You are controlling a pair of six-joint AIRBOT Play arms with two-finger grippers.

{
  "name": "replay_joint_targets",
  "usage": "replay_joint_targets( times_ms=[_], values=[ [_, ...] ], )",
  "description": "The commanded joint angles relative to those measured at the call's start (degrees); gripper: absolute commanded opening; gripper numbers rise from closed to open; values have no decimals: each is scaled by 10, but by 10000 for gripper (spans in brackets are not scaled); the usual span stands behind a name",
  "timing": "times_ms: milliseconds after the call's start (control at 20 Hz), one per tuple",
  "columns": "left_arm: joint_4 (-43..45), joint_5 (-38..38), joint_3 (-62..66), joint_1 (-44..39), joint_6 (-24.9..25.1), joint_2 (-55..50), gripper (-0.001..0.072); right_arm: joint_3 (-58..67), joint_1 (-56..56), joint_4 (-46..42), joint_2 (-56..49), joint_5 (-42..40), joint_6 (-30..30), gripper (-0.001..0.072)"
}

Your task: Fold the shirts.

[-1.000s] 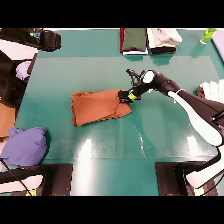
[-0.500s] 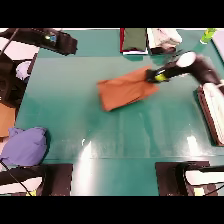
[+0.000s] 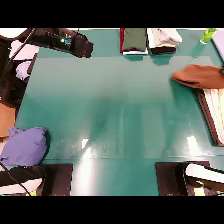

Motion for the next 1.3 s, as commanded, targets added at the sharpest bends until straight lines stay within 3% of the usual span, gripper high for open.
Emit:
replay_joint_targets(
  times_ms=[0, 350, 900, 1250],
  values=[
    [-5, 2, 0, -3, -4, 0, 22, 0, -84, 53, -16, -10, -15, 16],
    [-7, 0, 0, -3, -4, 0, 22, 14, -71, 78, -1, -108, -14, 16],
    [-8, -33, 0, -3, -3, -1, 22, 209, -121, 47, -1, 37, -14, 16],
    [-8, -36, 0, -3, 0, -1, 22, 106, -174, -49, 76, 66, -20, 16]
  ],
)
